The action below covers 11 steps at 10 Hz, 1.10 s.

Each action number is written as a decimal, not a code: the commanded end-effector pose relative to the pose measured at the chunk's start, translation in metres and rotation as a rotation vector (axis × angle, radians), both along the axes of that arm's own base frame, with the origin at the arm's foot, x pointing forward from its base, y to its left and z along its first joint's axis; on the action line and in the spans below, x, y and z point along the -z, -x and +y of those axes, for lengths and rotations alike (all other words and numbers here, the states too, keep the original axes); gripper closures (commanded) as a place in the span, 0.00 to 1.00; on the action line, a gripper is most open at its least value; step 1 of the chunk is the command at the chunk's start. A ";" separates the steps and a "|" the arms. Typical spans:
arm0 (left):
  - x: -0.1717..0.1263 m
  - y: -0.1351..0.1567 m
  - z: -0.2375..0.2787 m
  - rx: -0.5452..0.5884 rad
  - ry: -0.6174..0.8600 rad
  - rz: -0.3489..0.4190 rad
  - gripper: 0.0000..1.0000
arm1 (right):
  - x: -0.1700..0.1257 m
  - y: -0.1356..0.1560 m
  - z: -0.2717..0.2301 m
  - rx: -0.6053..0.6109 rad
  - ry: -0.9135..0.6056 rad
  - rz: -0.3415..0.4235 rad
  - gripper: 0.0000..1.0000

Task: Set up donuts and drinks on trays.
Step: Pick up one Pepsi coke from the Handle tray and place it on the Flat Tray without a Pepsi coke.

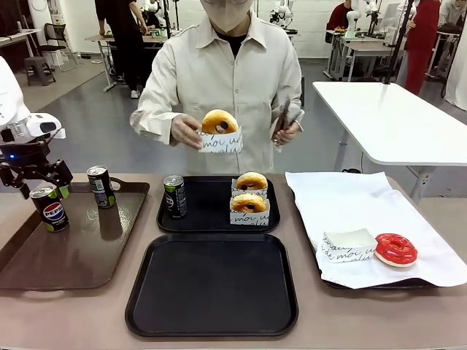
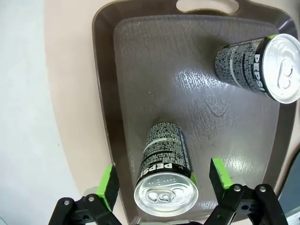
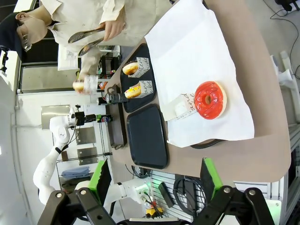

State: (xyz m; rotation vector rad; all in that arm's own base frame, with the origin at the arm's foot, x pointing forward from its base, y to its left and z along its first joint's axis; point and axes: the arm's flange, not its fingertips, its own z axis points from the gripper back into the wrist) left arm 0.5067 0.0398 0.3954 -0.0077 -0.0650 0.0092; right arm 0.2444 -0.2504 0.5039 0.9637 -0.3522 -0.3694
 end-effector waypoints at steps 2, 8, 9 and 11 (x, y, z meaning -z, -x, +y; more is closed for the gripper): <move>0.004 0.008 -0.001 -0.032 -0.043 -0.057 0.00 | 0.000 -0.001 0.000 -0.007 -0.014 -0.029 0.00; 0.013 -0.002 -0.002 -0.015 -0.032 -0.011 0.00 | 0.000 -0.001 0.000 -0.007 -0.014 -0.029 0.00; 0.016 0.000 -0.002 -0.012 -0.028 -0.011 0.00 | 0.000 -0.001 0.000 -0.007 -0.014 -0.029 0.00; 0.015 -0.001 -0.002 0.007 -0.014 -0.013 0.52 | 0.000 -0.001 0.000 -0.007 -0.014 -0.029 0.00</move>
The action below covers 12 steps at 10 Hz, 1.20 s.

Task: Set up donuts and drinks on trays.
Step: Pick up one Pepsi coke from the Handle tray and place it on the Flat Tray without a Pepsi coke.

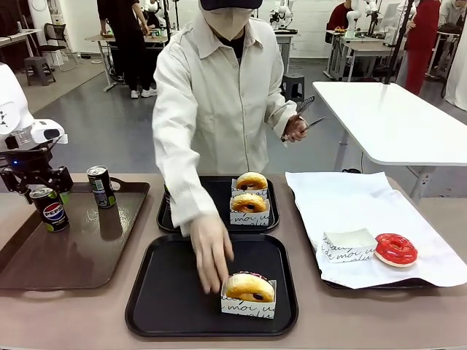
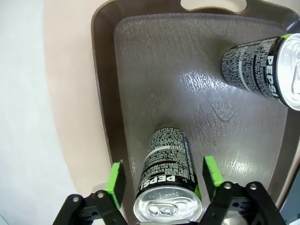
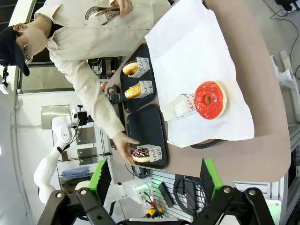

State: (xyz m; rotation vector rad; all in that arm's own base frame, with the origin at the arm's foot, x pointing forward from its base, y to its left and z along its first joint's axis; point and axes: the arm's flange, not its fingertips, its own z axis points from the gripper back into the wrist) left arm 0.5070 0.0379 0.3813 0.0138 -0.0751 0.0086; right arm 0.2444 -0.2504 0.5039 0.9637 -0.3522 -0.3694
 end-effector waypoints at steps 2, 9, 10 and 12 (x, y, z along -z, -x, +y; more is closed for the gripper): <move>0.003 0.001 0.000 0.001 0.009 0.022 1.00 | 0.000 -0.001 0.000 -0.007 -0.014 -0.029 0.00; -0.094 0.042 -0.002 0.030 0.005 -0.002 1.00 | 0.000 -0.001 0.000 -0.007 -0.014 -0.029 0.00; -0.120 0.060 -0.004 0.049 0.009 -0.032 1.00 | 0.000 -0.001 0.000 -0.007 -0.014 -0.029 0.00; -0.147 0.089 -0.005 0.084 0.022 -0.065 1.00 | 0.000 -0.001 0.000 -0.007 -0.014 -0.029 0.00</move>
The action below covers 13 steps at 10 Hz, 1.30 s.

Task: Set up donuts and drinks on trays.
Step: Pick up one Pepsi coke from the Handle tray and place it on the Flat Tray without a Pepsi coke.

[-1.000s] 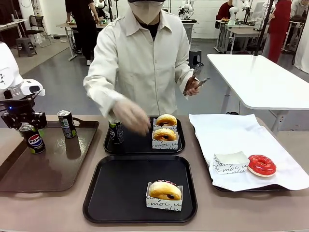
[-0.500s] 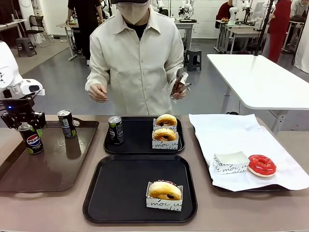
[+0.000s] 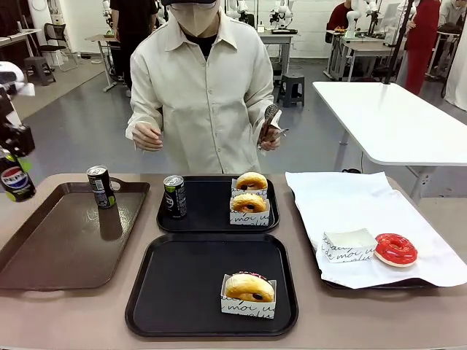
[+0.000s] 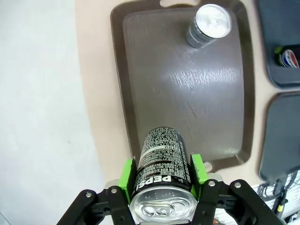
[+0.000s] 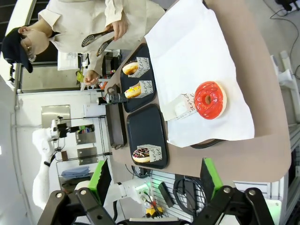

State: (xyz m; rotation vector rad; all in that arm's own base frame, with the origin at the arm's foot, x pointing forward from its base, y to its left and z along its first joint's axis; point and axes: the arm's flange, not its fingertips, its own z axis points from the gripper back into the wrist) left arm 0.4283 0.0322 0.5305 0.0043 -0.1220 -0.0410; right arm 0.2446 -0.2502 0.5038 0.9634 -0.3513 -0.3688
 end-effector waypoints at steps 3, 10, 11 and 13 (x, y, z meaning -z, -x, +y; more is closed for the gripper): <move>-0.010 0.012 0.000 0.011 0.001 -0.014 1.00 | 0.000 -0.001 0.000 -0.006 -0.014 -0.029 0.00; 0.001 0.010 -0.015 0.053 0.024 -0.017 0.42 | 0.000 -0.001 0.000 -0.006 -0.014 -0.029 0.00; 0.007 0.005 -0.040 0.073 0.020 -0.024 0.42 | 0.000 -0.001 0.000 -0.006 -0.014 -0.029 0.00; 0.008 0.009 -0.102 0.193 0.002 -0.035 0.42 | 0.000 -0.001 0.000 -0.006 -0.014 -0.029 0.00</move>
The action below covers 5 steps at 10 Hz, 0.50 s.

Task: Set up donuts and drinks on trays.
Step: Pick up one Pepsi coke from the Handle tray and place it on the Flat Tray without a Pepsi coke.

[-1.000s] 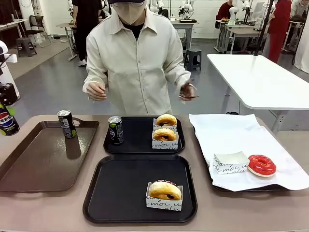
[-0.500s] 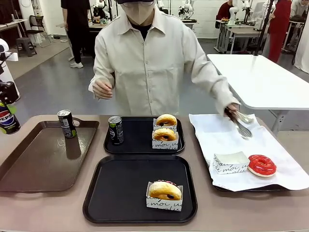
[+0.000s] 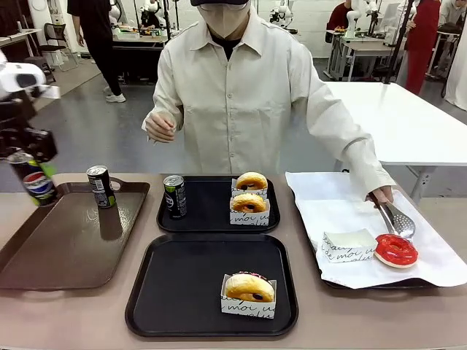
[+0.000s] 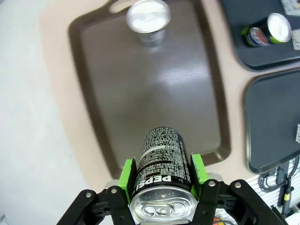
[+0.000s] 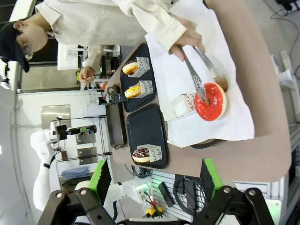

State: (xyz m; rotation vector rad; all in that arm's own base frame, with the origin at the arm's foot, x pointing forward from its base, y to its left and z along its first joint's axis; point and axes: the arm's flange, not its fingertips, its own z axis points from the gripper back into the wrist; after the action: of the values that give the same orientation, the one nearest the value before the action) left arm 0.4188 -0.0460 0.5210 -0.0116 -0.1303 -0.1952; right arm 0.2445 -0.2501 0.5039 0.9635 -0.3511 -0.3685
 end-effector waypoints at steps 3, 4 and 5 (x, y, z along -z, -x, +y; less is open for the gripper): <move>-0.001 0.005 -0.107 0.197 -0.069 -0.032 0.42 | 0.000 -0.001 0.000 -0.006 -0.014 -0.029 0.00; 0.004 0.013 -0.132 0.244 -0.079 -0.032 0.42 | 0.000 -0.001 0.000 -0.006 -0.014 -0.029 0.00; 0.009 0.020 -0.161 0.311 -0.093 -0.040 0.42 | 0.000 -0.001 0.000 -0.006 -0.014 -0.029 0.00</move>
State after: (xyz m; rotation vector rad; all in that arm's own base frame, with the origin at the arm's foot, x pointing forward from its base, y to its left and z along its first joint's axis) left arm 0.3945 -0.1951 0.5113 0.0417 -0.1365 -0.4836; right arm 0.2445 -0.2500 0.5040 0.9636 -0.3508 -0.3684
